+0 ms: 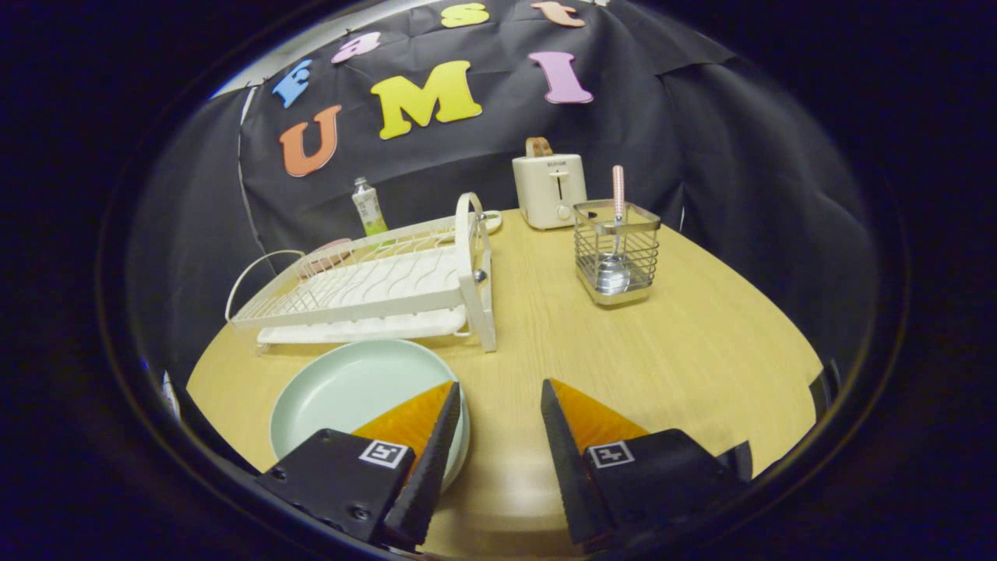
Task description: Take the plate from the dish rack, then take the spoon from the basket and place it into the plate.
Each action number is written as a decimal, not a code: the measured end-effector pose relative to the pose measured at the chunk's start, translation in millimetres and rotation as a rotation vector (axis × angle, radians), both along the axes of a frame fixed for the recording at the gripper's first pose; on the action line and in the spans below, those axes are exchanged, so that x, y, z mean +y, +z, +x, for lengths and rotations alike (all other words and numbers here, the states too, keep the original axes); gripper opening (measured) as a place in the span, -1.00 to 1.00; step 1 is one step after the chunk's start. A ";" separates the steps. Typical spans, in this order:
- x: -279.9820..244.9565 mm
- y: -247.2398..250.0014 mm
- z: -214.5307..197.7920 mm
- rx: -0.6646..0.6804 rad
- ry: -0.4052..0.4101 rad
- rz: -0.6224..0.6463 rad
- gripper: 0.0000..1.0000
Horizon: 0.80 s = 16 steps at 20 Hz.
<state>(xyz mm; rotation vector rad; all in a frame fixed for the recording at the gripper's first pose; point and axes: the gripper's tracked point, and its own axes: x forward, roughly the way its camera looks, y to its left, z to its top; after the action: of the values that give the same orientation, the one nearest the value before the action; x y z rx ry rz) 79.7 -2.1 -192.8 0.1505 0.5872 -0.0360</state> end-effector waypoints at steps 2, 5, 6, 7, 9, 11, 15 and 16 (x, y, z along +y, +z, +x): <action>-18.6 7.4 2.5 -0.023 -0.021 -0.048 0.52; -34.9 21.4 10.7 -0.063 0.004 -0.058 0.77; -45.6 27.6 16.5 -0.081 -0.007 -0.061 0.78; -52.4 35.7 21.2 -0.106 -0.003 -0.059 0.79; -65.3 50.7 31.3 -0.149 -0.012 -0.066 0.80; -78.0 67.3 49.7 -0.184 -0.011 -0.103 0.88; -105.6 90.0 94.8 -0.217 -0.037 -0.175 1.00; -109.7 94.3 106.0 -0.220 -0.044 -0.175 1.00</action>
<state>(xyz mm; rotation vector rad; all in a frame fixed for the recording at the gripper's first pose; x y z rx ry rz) 185.7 -111.8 -98.5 -0.0027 0.3589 -0.1119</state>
